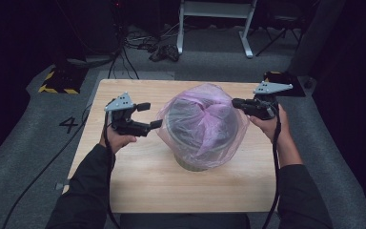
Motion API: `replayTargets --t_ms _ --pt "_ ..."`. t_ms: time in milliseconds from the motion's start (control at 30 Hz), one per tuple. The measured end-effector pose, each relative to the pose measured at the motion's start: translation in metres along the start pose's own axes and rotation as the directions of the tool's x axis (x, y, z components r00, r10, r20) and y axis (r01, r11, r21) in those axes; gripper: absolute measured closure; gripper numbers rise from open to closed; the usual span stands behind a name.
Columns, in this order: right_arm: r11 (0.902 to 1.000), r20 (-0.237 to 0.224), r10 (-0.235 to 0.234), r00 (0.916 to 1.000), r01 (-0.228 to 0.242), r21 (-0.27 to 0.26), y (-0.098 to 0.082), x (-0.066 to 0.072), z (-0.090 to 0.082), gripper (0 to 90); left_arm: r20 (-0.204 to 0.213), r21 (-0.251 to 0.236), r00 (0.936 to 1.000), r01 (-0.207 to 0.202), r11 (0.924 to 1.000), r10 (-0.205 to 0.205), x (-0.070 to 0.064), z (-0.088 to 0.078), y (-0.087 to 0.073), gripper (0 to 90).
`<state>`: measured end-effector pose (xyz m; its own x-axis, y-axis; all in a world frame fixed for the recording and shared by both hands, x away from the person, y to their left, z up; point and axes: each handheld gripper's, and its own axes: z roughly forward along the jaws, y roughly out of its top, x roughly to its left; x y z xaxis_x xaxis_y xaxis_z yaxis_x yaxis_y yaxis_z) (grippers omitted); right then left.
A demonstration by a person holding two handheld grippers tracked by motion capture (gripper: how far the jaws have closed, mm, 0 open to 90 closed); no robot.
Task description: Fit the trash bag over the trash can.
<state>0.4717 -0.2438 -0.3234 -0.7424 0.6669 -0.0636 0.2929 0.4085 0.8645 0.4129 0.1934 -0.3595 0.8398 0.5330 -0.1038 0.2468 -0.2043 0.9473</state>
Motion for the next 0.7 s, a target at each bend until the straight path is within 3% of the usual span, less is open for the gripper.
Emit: replayTargets --t_ms 133,233,300,367,433,567,633,700 --pt "0.9998 -0.01 -0.02 0.9997 0.02 -0.002 -0.001 0.005 -0.005 79.3 -0.018 0.048 0.9991 -0.039 0.9981 0.04 -0.017 0.002 -0.013 15.4" --pt "0.9996 -0.018 -0.029 0.9994 0.029 0.004 0.0 0.007 -0.007 74.3 -0.019 0.061 0.9998 -0.009 0.9981 0.01 -0.018 0.008 -0.023 15.4" --pt "0.9993 -0.03 -0.037 0.9989 0.037 0.005 0.001 0.007 -0.007 60.5 -0.064 0.092 0.9979 0.008 0.9957 -0.002 -0.015 0.014 -0.027 15.5" --pt "0.9989 -0.003 -0.046 0.9989 0.046 0.003 0.002 0.007 -0.007 49.3 -0.052 0.107 0.9987 0.009 0.9943 -0.004 -0.012 0.02 -0.03 15.6" --pt "0.9993 -0.017 -0.032 0.9993 0.032 -0.02 0.004 0.005 -0.008 40.6 -0.037 0.115 0.9993 0.003 0.9934 0.002 -0.009 0.025 -0.03 17.0" --pt "0.9981 -0.029 -0.024 0.9993 0.022 -0.057 0.011 0.005 -0.007 29.1 -0.039 0.12 0.9982 -0.04 0.9919 0.045 -0.008 0.03 -0.027 28.5" --pt "0.9977 -0.028 -0.025 0.9993 0.023 -0.063 0.015 0.006 -0.006 27.3 -0.048 0.117 0.9973 -0.049 0.992 0.055 -0.007 0.032 -0.026 40.6" --pt "0.9973 -0.029 -0.025 0.9993 0.023 -0.07 0.018 0.005 -0.003 27.7 -0.071 0.122 0.9932 -0.083 0.989 0.092 -0.008 0.034 -0.024 51.5"
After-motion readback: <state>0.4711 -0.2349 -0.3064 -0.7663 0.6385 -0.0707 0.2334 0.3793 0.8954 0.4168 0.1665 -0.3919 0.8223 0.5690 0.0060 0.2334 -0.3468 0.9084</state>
